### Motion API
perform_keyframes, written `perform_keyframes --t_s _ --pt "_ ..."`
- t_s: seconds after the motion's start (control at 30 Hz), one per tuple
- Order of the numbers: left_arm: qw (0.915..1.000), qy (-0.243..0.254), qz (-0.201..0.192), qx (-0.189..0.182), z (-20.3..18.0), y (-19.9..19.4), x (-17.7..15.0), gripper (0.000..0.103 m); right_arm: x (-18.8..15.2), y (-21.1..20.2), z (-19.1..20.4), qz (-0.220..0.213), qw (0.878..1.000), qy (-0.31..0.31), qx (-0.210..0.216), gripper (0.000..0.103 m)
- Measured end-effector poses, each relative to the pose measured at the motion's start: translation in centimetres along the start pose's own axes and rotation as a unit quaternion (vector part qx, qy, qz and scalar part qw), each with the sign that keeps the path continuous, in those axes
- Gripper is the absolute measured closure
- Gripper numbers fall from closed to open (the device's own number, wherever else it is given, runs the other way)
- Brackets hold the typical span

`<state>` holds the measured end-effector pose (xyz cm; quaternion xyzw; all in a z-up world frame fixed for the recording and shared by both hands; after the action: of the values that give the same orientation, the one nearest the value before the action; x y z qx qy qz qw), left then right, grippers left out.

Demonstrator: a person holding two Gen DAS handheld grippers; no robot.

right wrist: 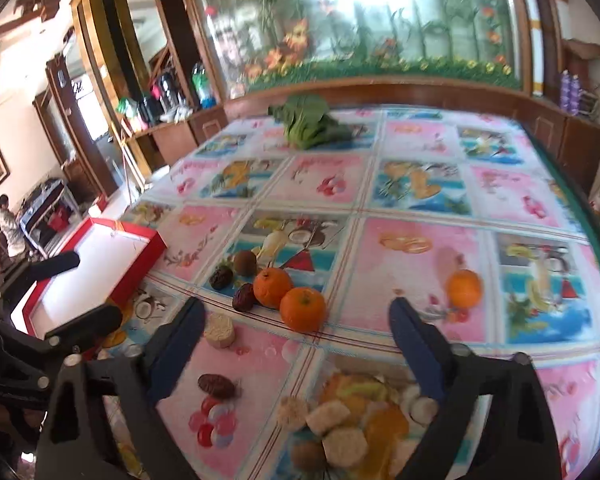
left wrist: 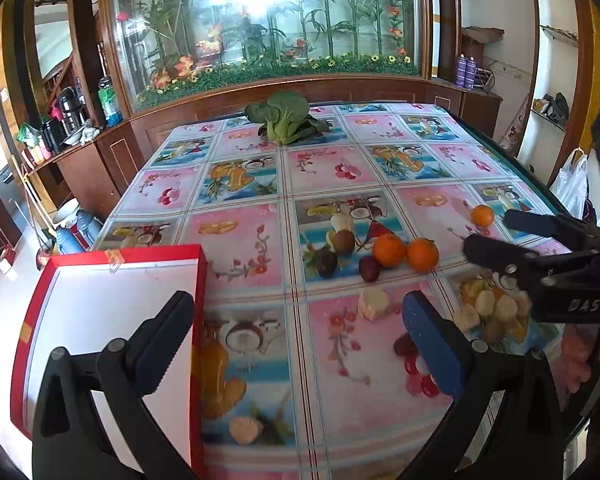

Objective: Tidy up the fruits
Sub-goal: 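Move both tools toward the mandarin oranges on the table, then grasp a mandarin orange with the right tool while the left tool grasps another orange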

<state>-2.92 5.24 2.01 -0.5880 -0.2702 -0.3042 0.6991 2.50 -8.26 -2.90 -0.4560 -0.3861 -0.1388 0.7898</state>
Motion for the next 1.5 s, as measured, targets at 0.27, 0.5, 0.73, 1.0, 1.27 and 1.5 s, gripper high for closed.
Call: perform_keyframes --t_s 0.27,0.5,0.73,1.0,1.27,1.5 --pt "0.9966 0.078 0.018 -0.023 -1.3 4.8 1.7 0.0 -1.8 4.4 -0.4 0.079 0.996 0.025 0.033 0.046" --pt "0.9898 0.126 0.019 -0.064 -2.8 6.1 2.8 0.0 -2.2 5.0 -1.3 0.089 0.996 0.017 0.018 0.067" --pt "0.9762 0.18 0.033 -0.117 -6.4 7.3 3.2 0.001 -1.3 3.6 -1.8 0.058 0.998 0.018 0.019 0.068" --pt "0.9611 0.207 0.073 -0.168 -9.8 9.1 2.6 0.026 -0.4 2.5 -3.5 0.031 0.999 0.018 -0.034 0.068" --pt "0.9373 0.25 0.084 -0.227 -11.7 9.4 1.9 0.043 -1.2 3.1 -4.6 0.055 0.997 0.037 -0.043 0.068" --pt "0.9235 0.25 0.124 -0.263 -11.8 10.8 1.0 0.063 -1.6 2.9 -4.4 0.055 0.997 0.041 -0.038 0.068"
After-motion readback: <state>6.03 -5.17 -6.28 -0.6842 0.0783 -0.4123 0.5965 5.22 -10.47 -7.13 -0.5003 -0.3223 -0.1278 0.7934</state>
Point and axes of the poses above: each gripper's, at about its wrist camera, not at the fingertips, and y roughly the way its jaws point, z to its left, x to its top, the point moved 9 cm from there along y, roughly the way its jaws point, and after that the axes turned 8 degrees about x, right-handed, at the moved point
